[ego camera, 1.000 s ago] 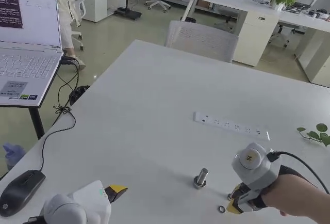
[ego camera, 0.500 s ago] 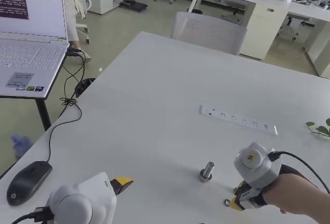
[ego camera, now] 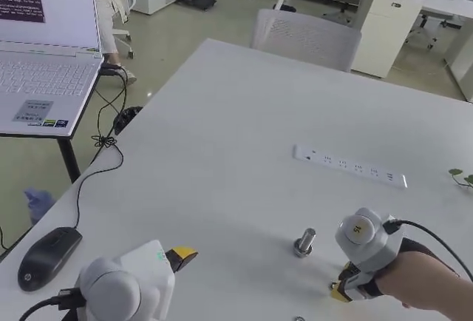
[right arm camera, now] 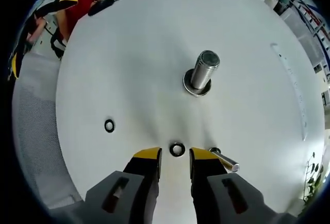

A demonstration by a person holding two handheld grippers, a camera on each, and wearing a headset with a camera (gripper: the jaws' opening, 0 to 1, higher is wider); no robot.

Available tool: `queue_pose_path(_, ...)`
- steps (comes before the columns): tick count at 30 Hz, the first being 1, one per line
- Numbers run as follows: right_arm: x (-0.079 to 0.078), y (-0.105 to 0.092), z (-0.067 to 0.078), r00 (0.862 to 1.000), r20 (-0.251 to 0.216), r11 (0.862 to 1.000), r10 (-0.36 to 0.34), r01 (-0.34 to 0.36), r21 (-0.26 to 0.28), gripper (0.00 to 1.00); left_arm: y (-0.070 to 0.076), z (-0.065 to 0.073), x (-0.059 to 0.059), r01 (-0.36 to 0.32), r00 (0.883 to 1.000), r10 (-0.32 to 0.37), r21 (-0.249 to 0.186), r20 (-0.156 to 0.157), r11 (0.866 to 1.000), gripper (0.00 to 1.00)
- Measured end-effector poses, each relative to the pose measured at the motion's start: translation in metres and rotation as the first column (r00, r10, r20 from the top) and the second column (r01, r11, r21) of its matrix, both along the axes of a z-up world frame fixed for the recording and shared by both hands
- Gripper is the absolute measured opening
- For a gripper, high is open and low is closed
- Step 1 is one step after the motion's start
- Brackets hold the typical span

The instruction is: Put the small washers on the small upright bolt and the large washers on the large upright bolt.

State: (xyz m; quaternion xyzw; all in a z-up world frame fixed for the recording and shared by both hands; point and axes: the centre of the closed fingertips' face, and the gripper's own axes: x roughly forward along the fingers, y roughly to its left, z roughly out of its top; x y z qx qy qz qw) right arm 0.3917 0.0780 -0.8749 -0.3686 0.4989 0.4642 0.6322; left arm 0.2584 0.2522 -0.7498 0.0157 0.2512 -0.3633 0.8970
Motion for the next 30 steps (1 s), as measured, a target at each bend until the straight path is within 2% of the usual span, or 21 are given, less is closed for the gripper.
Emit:
queue_pose_path(7,0.0019,-0.0021,-0.0024,1.000,0.002,1.000,-0.003,0.003,-0.009,0.23,-0.0004,0.0006,0.0029,0.000,1.000,0.000,-0.004,0.000,1.000,0.94)
queue_pose_path(16,0.0024,-0.0014,-0.0029,1.000,0.006,1.000,-0.018,0.018,-0.005,0.23,0.0019,-0.0009,0.0005,-0.001,1.000,0.001,0.000,-0.009,1.000,0.93)
queue_pose_path(22,0.0030,-0.0027,-0.0031,1.000,0.009,0.999,-0.025,0.025,-0.020,0.15,0.0010,-0.0012,0.0001,-0.001,1.000,0.001,-0.003,-0.010,1.000,0.92)
queue_pose_path(30,0.0042,-0.0026,-0.0031,0.999,0.013,0.999,-0.034,0.035,-0.021,0.15,0.0008,-0.0021,-0.0005,-0.002,1.000,0.002,-0.004,-0.012,1.000,0.92)
